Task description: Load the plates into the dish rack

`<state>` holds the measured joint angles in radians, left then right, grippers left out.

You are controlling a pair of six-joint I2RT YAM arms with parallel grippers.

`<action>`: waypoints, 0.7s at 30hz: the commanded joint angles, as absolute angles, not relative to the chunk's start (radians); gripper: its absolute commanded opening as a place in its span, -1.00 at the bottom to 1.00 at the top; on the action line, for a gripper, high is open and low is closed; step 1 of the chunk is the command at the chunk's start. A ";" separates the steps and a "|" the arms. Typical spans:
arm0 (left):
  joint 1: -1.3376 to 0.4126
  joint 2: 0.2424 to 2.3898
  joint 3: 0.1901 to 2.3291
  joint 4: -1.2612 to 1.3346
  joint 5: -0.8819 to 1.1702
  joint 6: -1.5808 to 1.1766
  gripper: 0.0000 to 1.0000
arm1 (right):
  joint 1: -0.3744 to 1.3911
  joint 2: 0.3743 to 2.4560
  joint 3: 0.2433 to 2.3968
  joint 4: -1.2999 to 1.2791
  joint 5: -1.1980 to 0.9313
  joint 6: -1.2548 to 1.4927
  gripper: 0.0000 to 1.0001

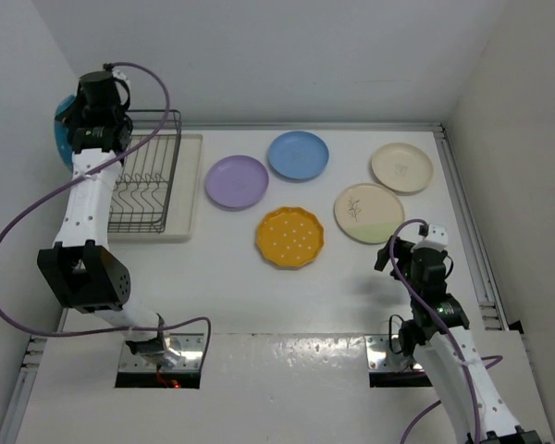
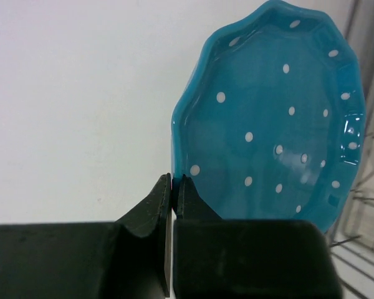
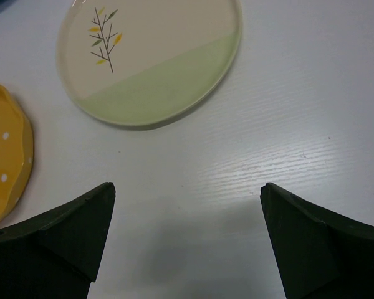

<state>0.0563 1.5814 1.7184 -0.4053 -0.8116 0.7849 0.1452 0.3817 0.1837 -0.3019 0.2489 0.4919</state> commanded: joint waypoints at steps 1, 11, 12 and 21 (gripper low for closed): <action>0.146 1.493 1.684 -0.118 -0.769 0.903 -1.00 | 0.143 0.403 0.202 -0.244 0.233 0.476 1.00; 0.310 1.474 1.549 -0.044 -0.543 0.871 -1.00 | 0.143 0.495 0.267 -0.236 0.229 0.449 1.00; 0.310 1.474 1.549 -0.034 -0.531 0.871 -1.00 | 0.143 0.503 0.271 -0.239 0.229 0.446 1.00; 0.310 1.474 1.537 -0.029 -0.511 0.851 -1.00 | 0.143 0.537 0.302 -0.233 0.229 0.456 1.00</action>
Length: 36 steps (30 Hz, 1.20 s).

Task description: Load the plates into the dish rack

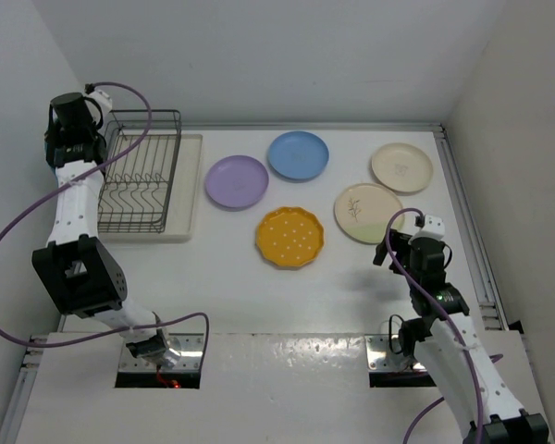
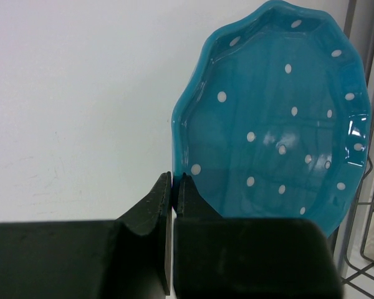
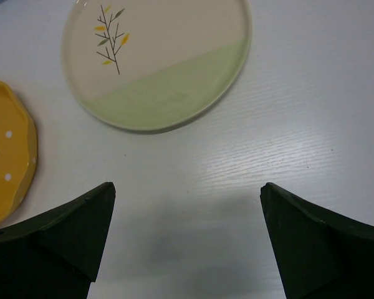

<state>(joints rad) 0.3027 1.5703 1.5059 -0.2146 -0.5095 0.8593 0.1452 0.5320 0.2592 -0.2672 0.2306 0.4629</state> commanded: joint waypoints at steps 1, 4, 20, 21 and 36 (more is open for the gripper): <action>0.310 1.474 1.520 -0.029 -0.511 0.851 -1.00 | 0.144 0.537 0.302 -0.236 0.232 0.456 1.00; 0.310 1.474 1.477 -0.029 -0.511 0.851 -1.00 | 0.141 0.534 0.302 -0.239 0.239 0.453 1.00; 0.310 1.445 1.275 -0.005 -0.474 0.816 -1.00 | 0.143 0.531 0.301 -0.235 0.249 0.446 1.00; 0.310 1.436 1.260 0.008 -0.474 0.816 -1.00 | 0.144 0.531 0.302 -0.233 0.250 0.446 1.00; 0.290 1.443 1.288 -0.066 -0.606 0.743 0.15 | 0.143 0.555 0.304 -0.221 0.222 0.451 1.00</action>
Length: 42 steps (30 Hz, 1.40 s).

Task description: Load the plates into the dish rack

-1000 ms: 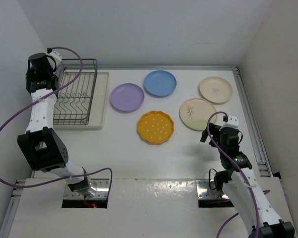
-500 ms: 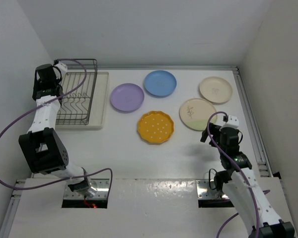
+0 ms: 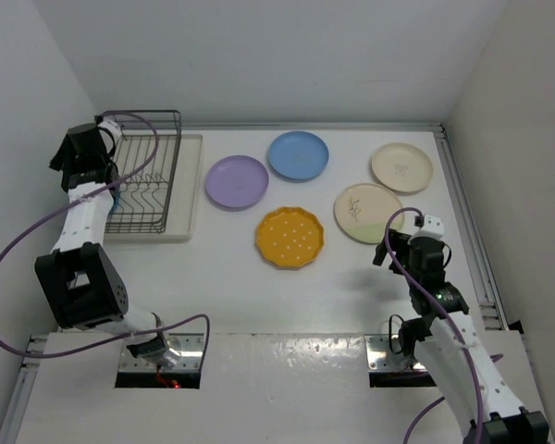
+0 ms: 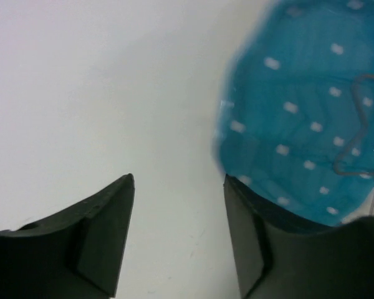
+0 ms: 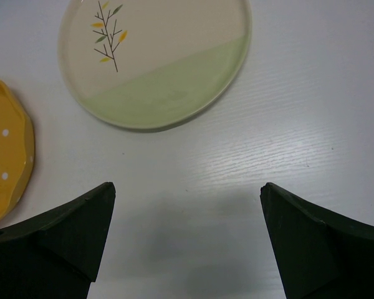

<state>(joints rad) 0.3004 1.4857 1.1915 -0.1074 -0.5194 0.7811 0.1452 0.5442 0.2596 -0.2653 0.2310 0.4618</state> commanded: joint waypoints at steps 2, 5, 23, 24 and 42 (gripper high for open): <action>0.279 1.453 1.336 -0.075 -0.636 0.718 0.42 | 0.143 0.561 0.310 -0.222 0.218 0.454 1.00; 0.236 1.441 1.425 -0.086 -0.658 0.663 0.59 | 0.143 0.615 0.333 -0.235 0.209 0.460 1.00; -0.586 1.672 1.579 -0.819 -0.040 0.376 0.85 | 0.005 1.062 0.724 -0.327 -0.180 0.529 1.00; -0.600 1.695 1.568 -0.819 -0.026 0.359 0.83 | 0.005 1.060 0.724 -0.348 -0.148 0.554 1.00; -0.522 2.074 1.513 -0.690 0.259 0.015 0.37 | -0.046 0.956 0.626 -0.285 0.087 0.532 1.00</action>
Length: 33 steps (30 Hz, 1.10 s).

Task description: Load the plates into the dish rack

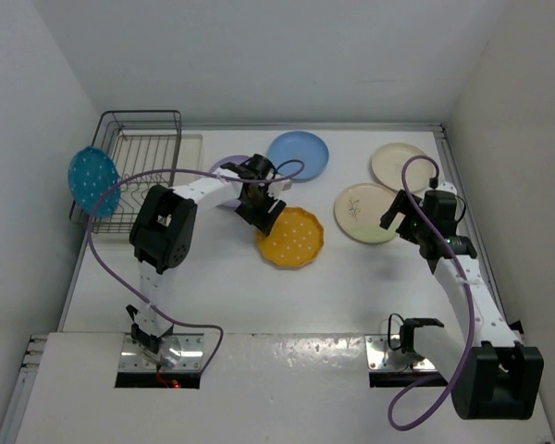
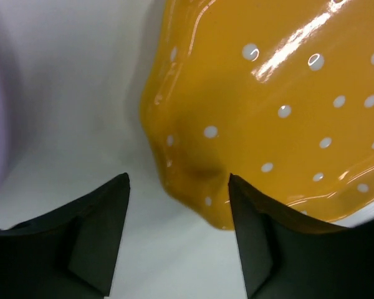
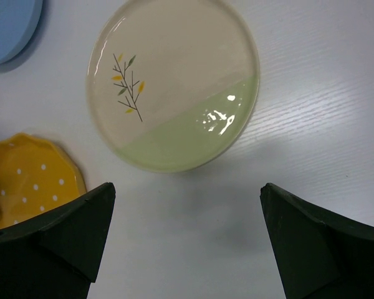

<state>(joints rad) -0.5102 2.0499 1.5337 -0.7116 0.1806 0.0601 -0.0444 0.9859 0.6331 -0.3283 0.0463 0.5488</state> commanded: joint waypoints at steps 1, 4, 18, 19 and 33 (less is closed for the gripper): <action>-0.522 2.074 1.513 -0.690 0.259 0.015 0.28 | -0.048 0.953 0.623 -0.275 0.086 0.529 1.00; -0.522 2.097 1.488 -0.680 0.250 0.015 -0.10 | -0.048 0.948 0.627 -0.267 0.089 0.520 1.00; -0.511 1.929 1.650 -0.755 0.170 0.077 -1.00 | -0.046 0.922 0.601 -0.238 0.005 0.474 1.00; -0.520 1.916 1.689 -0.809 0.170 0.096 -1.00 | -0.048 0.926 0.600 -0.235 -0.059 0.463 1.00; -0.479 1.780 2.093 -1.008 -0.167 0.241 -1.00 | -0.044 1.078 0.604 -0.246 -0.357 0.505 1.00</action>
<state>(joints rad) -0.5289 1.8648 1.9949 -1.0073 -0.0311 0.2359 -0.0441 1.0847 0.6075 -0.2913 -0.3019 0.4835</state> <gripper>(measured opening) 0.033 0.996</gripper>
